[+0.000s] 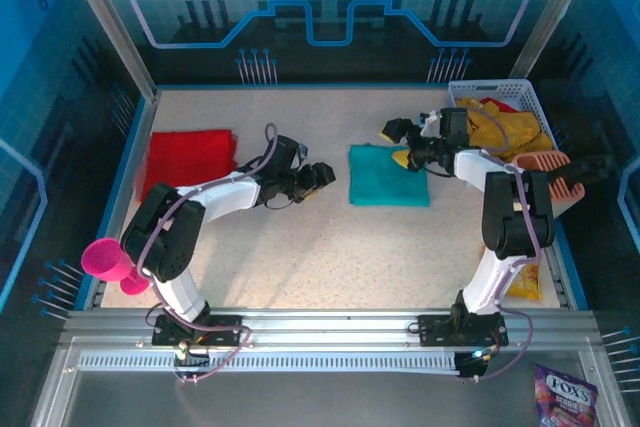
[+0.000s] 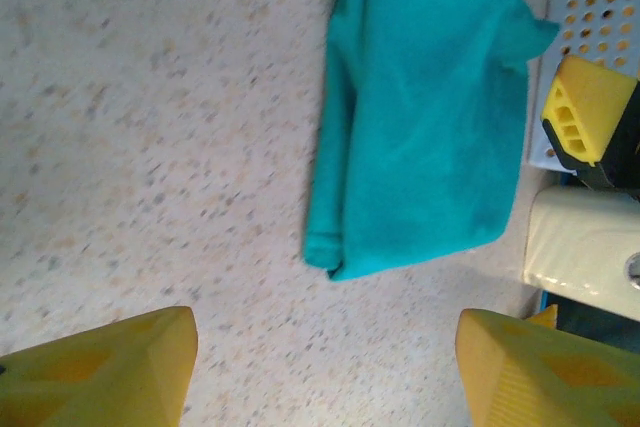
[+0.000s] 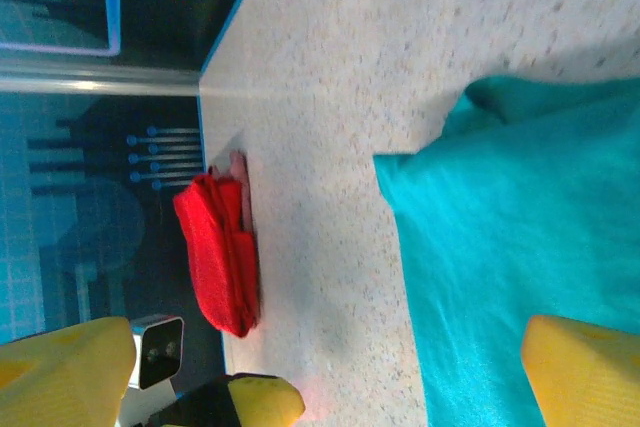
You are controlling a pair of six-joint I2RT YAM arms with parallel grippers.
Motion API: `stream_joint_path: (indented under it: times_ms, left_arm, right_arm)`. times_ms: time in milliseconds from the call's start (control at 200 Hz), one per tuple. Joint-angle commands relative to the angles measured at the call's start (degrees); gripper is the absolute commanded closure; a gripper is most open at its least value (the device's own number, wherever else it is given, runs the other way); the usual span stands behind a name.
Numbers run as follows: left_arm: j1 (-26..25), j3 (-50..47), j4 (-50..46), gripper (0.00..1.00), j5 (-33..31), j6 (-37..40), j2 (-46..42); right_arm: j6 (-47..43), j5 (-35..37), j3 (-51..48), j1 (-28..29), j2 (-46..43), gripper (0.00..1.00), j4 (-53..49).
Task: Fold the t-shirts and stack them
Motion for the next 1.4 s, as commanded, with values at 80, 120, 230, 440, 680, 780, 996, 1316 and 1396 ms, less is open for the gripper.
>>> stream_joint_path:
  times_ms: [80, 120, 230, 440, 680, 780, 996, 1316, 1396]
  left_arm:
    - [0.4, -3.3, -2.2, 0.28, 0.1, 5.8, -3.0]
    - [0.5, -3.7, -2.5, 0.28, 0.4, 6.2, -3.3]
    - [0.5, -6.1, -1.4, 0.27, 0.9, 6.8, -5.0]
    - [0.6, -10.9, 2.2, 0.28, 1.2, 6.4, -7.5]
    - [0.5, -14.4, 5.2, 0.33, 0.4, 7.6, -6.4]
    - [0.5, -16.5, 10.1, 0.34, 1.0, 7.5, -5.1]
    - [-0.6, -17.5, 19.2, 0.37, 5.2, 5.6, 0.7]
    - [-3.1, -14.1, 23.2, 0.38, 7.8, 4.1, 5.3]
    - [-3.5, -12.1, 19.2, 0.38, 7.9, 5.0, 5.7]
  right_arm:
    - [2.8, -6.8, -4.0, 2.3, 6.9, 0.00, 8.3]
    - [3.7, -7.3, -5.1, 2.9, 7.5, 0.00, 11.2]
    - [4.5, -7.7, -8.4, 4.4, 8.4, 0.00, 13.7]
    - [9.8, -9.1, -17.9, 7.4, 7.8, 0.00, 22.7]
    - [18.1, -8.4, -29.3, 10.9, 2.5, 0.01, 33.2]
    - [22.5, -8.2, -33.0, 11.0, 1.6, 0.01, 39.4]
    - [21.9, -8.6, -32.7, 11.1, 0.8, 0.01, 37.2]
    - [19.9, -8.6, -32.9, 10.3, -0.8, 0.01, 34.1]
    - [19.7, -8.9, -33.2, 9.9, -1.2, 0.01, 33.9]
